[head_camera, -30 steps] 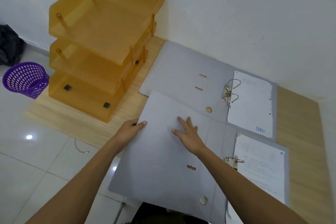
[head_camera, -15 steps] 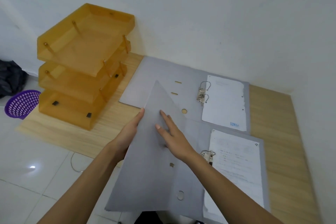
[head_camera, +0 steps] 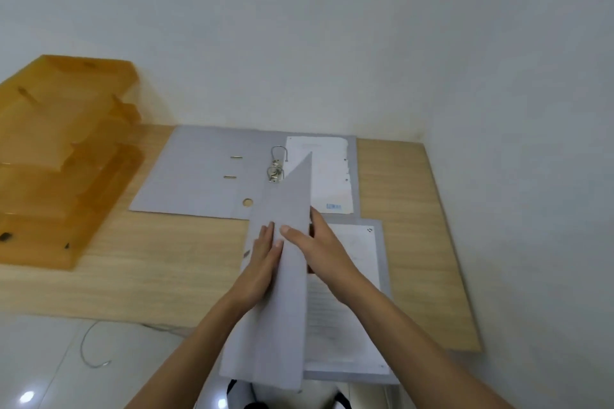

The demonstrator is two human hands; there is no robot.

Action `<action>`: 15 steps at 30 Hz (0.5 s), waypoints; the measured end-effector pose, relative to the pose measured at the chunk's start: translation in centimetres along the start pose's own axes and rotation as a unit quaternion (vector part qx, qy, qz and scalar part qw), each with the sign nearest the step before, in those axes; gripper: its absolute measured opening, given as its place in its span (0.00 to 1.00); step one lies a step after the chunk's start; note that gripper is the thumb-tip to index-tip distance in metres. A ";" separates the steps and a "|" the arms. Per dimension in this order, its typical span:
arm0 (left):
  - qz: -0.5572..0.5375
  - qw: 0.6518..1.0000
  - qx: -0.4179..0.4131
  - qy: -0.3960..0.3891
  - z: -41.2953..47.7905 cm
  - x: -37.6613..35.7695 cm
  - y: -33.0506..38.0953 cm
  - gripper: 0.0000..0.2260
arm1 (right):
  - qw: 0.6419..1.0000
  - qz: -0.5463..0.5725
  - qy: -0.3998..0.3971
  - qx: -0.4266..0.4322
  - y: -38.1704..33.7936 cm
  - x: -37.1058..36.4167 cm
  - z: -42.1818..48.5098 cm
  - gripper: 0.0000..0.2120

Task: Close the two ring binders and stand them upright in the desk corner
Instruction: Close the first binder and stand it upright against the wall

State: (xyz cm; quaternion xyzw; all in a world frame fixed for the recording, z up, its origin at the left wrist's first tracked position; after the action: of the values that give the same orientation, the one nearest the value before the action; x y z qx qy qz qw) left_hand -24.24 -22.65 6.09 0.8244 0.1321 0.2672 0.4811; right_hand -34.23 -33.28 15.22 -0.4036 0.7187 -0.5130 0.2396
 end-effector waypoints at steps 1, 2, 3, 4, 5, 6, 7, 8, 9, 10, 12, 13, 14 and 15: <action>0.047 0.999 0.019 0.004 -0.6 -0.7 -0.1 0.31 | 0.999 -0.013 0.033 -0.006 0.7 1.7 -0.1 0.26; 0.084 0.996 0.032 0.010 -0.8 -1.2 -0.8 0.31 | 0.998 -0.030 0.063 -0.010 1.3 3.0 0.0 0.24; 0.115 0.993 0.038 0.013 -1.2 -1.5 -1.1 0.31 | 0.995 -0.047 0.086 -0.014 2.1 4.4 -0.1 0.23; 0.130 0.991 0.038 0.021 -1.1 -1.8 -2.1 0.32 | 0.993 -0.063 0.102 -0.021 2.9 5.4 -0.1 0.23; 0.145 0.988 0.037 0.030 -1.1 -2.1 -2.6 0.33 | 0.990 -0.073 0.116 -0.030 4.0 6.5 -0.2 0.23; 0.150 0.987 0.040 0.041 -1.1 -2.4 -3.2 0.33 | 0.988 -0.079 0.129 -0.038 5.1 7.6 -0.3 0.23; 0.151 0.986 0.043 0.053 -1.1 -2.5 -3.5 0.34 | 0.985 -0.080 0.143 -0.046 6.3 8.6 -0.3 0.23; 0.142 0.987 0.040 0.061 -1.2 -2.6 -3.9 0.36 | 0.983 -0.080 0.156 -0.054 7.5 9.5 -0.3 0.24; 0.134 0.988 0.038 0.067 -1.4 -2.7 -4.1 0.37 | 0.981 -0.078 0.167 -0.063 8.7 10.3 -0.3 0.24; 0.120 0.989 0.042 0.072 -1.5 -2.8 -4.5 0.38 | 0.979 -0.078 0.175 -0.069 9.9 11.0 -0.3 0.25; 0.087 0.991 0.066 0.080 -1.9 -3.1 -4.9 0.40 | 0.973 -0.085 0.193 -0.088 11.9 12.4 -0.5 0.26; 0.071 0.991 0.077 0.081 -2.2 -3.4 -5.0 0.41 | 0.969 -0.096 0.201 -0.102 12.8 13.0 -0.7 0.27; 0.059 0.992 0.081 0.081 -2.4 -3.8 -5.1 0.42 | 0.966 -0.110 0.204 -0.116 13.6 13.3 -0.8 0.28; 0.050 0.992 0.082 0.080 -2.5 -4.2 -4.9 0.42 | 0.963 -0.128 0.198 -0.130 14.3 13.4 -0.8 0.31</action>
State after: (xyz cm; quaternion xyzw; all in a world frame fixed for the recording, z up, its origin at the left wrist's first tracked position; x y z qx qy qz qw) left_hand -28.94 -20.35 1.55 0.8426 0.1498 0.3444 0.3860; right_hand -47.16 -41.82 3.15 -0.4102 0.7547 -0.5111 -0.0301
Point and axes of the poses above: each hand's wrist, its own z-axis towards the middle knuckle, its own x-axis out of the back of the hand, y = z × x, the point moved 3 cm from there along z, towards the middle knuckle, and after that the axes turned 1 degree about y, right-handed, at the moved point
